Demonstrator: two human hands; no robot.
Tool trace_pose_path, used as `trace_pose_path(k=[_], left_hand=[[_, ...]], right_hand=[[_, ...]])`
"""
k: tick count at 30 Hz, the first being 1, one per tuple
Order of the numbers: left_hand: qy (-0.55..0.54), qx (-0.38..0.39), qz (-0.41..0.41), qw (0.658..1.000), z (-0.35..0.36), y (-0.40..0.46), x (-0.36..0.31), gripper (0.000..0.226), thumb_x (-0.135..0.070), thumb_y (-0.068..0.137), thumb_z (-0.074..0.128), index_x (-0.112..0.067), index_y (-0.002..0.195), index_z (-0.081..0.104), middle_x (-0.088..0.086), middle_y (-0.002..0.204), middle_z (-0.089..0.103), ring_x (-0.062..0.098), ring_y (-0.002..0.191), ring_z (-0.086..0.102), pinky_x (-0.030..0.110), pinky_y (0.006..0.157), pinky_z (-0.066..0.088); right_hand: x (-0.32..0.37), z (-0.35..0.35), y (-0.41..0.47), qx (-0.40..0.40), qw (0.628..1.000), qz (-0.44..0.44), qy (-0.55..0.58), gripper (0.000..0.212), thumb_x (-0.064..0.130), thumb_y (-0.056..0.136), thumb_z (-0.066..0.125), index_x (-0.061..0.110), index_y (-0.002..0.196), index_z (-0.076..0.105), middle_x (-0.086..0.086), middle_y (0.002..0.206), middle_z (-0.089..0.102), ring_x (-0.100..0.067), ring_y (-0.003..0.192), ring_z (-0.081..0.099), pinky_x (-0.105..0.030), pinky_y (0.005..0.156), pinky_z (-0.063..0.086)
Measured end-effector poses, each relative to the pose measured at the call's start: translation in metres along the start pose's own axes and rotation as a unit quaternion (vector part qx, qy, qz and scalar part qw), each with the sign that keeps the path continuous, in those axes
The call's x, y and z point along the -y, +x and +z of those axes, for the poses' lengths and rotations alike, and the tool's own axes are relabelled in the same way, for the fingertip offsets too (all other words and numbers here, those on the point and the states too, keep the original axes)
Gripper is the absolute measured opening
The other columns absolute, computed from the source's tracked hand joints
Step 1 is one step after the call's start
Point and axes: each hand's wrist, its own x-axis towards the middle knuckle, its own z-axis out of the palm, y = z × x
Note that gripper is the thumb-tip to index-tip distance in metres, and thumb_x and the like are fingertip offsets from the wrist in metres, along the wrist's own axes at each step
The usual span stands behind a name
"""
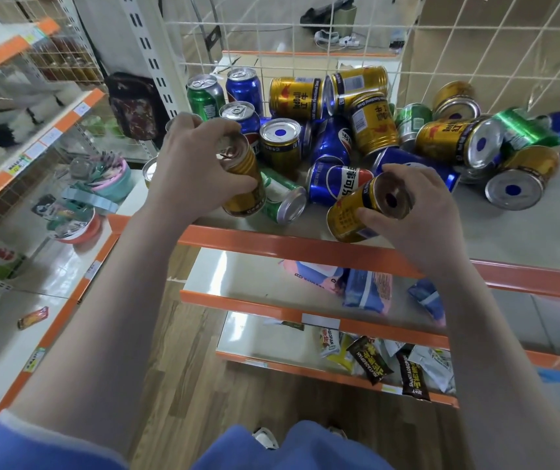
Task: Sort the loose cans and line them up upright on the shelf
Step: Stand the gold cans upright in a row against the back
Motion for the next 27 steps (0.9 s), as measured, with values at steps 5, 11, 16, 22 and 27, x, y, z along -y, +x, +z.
trace_pose_path(k=[5, 11, 16, 22, 27], left_hand=[[0.001, -0.003, 0.010, 1.000, -0.002, -0.001, -0.017, 0.074, -0.040, 0.060, 0.078, -0.025, 0.128, 0.055, 0.010, 0.113, 0.042, 0.034, 0.108, 0.044, 0.043, 0.095, 0.042], [-0.001, -0.020, 0.013, 1.000, 0.007, -0.004, -0.038, 0.068, -0.030, 0.065, 0.081, -0.025, 0.128, 0.055, 0.005, 0.112, 0.038, 0.022, 0.108, 0.041, 0.028, 0.086, 0.035], [0.009, -0.044, 0.006, 0.999, 0.026, -0.015, -0.044, 0.068, -0.028, 0.069, 0.080, -0.022, 0.131, 0.053, 0.007, 0.114, 0.040, 0.025, 0.111, 0.041, 0.027, 0.087, 0.032], [0.018, -0.055, -0.003, 0.998, 0.028, -0.017, -0.043, 0.067, -0.028, 0.069, 0.080, -0.021, 0.130, 0.054, 0.012, 0.120, 0.042, 0.028, 0.114, 0.042, 0.026, 0.087, 0.032], [0.019, -0.047, 0.008, 0.999, 0.026, -0.013, -0.054, 0.066, -0.027, 0.068, 0.079, -0.021, 0.129, 0.054, 0.014, 0.119, 0.042, 0.030, 0.111, 0.044, 0.028, 0.085, 0.034]], right_hand=[[0.004, -0.011, 0.000, 0.006, 1.000, 0.000, -0.025, 0.062, 0.040, 0.071, 0.072, 0.024, 0.127, 0.052, 0.001, 0.122, 0.050, -0.019, 0.113, 0.047, -0.031, 0.089, 0.041], [0.009, -0.017, -0.005, 0.041, 0.996, -0.036, -0.076, 0.060, 0.044, 0.074, 0.070, 0.023, 0.128, 0.053, -0.001, 0.119, 0.052, -0.020, 0.113, 0.045, -0.028, 0.087, 0.037], [0.012, -0.013, -0.010, 0.065, 0.988, -0.085, -0.112, 0.065, 0.045, 0.072, 0.070, 0.018, 0.128, 0.053, -0.004, 0.117, 0.050, -0.022, 0.113, 0.040, -0.025, 0.083, 0.031], [0.005, -0.015, -0.009, 0.048, 0.989, -0.091, -0.102, 0.061, 0.045, 0.070, 0.071, 0.016, 0.122, 0.057, -0.006, 0.111, 0.052, -0.022, 0.107, 0.045, -0.025, 0.081, 0.034], [-0.001, -0.030, -0.011, 0.037, 0.990, -0.083, -0.106, 0.058, 0.041, 0.071, 0.074, 0.017, 0.121, 0.057, -0.005, 0.111, 0.052, -0.020, 0.104, 0.047, -0.025, 0.077, 0.034]])
